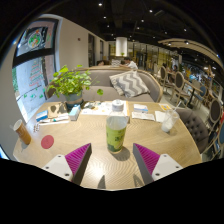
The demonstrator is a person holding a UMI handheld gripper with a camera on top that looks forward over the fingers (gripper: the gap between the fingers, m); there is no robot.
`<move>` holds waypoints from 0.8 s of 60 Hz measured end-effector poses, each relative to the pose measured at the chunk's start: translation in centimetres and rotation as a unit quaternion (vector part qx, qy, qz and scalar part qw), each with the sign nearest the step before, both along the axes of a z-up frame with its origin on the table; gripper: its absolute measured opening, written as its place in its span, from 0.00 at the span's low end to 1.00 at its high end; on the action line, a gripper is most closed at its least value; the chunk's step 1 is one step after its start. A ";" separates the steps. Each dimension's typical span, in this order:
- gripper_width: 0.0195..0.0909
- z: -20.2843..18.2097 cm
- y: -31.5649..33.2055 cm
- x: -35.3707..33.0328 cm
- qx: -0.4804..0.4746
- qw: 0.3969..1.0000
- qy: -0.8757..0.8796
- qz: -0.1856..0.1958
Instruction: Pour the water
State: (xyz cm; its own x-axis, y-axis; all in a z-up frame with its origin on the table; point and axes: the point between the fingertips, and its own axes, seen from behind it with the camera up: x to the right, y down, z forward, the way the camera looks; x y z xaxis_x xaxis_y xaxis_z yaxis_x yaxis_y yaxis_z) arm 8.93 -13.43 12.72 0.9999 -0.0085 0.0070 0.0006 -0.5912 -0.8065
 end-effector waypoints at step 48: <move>0.31 -5.6 12.6 1.0 0.052 0.998 -0.017 0.030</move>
